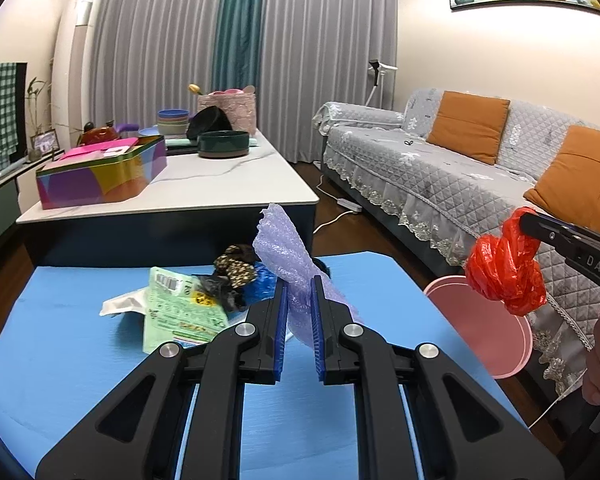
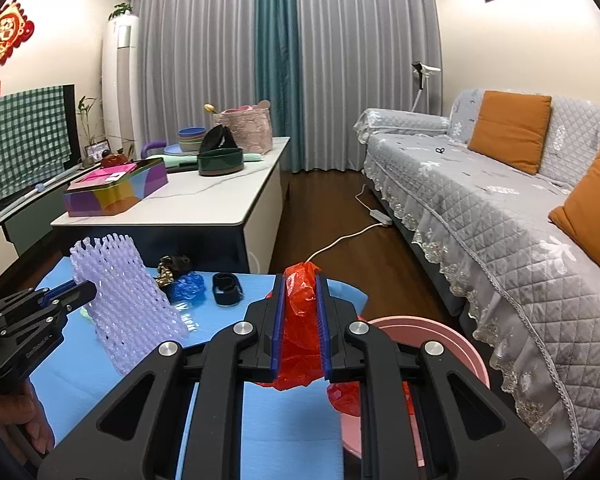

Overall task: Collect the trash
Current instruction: 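Carry both items over the pink basin and open both tools to drop them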

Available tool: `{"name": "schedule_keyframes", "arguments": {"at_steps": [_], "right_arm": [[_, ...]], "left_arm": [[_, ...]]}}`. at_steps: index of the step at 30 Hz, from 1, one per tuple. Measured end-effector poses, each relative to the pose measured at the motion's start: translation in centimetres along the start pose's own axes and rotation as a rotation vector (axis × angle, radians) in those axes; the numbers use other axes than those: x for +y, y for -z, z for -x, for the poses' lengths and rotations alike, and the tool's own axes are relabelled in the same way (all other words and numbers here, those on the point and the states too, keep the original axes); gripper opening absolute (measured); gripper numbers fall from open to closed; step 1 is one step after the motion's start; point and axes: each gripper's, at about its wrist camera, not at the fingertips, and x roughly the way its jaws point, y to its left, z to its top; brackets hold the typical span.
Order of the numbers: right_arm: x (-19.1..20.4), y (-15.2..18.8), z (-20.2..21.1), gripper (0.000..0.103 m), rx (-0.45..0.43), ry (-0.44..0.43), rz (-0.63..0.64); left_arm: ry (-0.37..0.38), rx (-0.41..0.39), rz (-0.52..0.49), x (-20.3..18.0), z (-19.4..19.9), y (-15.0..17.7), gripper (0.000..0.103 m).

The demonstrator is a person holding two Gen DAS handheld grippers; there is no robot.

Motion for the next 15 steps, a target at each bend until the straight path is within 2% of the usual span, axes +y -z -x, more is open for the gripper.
{"name": "schedule_keyframes", "arguments": {"at_steps": [15], "right_arm": [[-4.7,-0.6,1.0,0.015,-0.037,0.100,-0.063]], "left_arm": [[0.033,0.008,-0.019,-1.8,-0.7,0.2,0.011]]}}
